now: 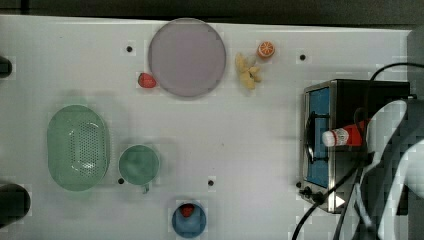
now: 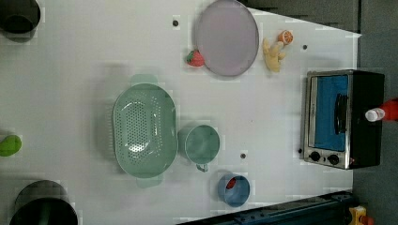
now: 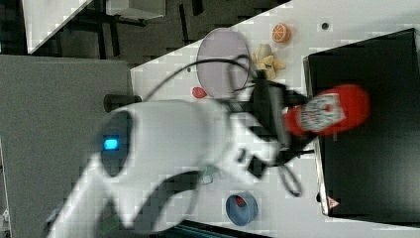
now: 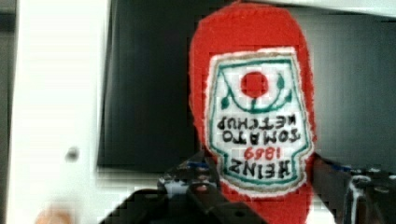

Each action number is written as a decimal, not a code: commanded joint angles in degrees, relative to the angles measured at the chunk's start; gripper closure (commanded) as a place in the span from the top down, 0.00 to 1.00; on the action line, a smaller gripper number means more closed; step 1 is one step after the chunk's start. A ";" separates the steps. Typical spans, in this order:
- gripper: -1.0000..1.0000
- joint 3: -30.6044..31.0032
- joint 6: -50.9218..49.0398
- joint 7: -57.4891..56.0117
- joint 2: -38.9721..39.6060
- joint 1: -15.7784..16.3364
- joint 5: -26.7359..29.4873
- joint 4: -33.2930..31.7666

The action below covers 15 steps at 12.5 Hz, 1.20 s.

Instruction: Pick Ketchup from oven and place it on table.

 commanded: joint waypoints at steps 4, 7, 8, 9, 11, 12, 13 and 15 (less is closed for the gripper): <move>0.64 10.42 -14.89 -3.26 -11.48 9.05 -1.00 7.79; 0.64 18.31 -14.89 -3.13 -11.98 10.36 -1.42 7.37; 0.64 20.87 -14.89 -2.60 -11.82 10.57 -1.74 6.47; 0.64 23.20 -14.85 -1.65 -11.65 10.65 -2.23 4.93; 0.64 26.63 -14.66 2.96 -11.39 10.83 -3.20 -0.02; 0.64 27.74 -14.06 6.19 -11.37 10.90 -3.71 -3.31; 0.64 28.55 -12.49 9.14 -11.36 10.96 -4.06 -6.89; 0.64 29.19 -5.73 11.93 -11.10 10.97 -4.10 -14.55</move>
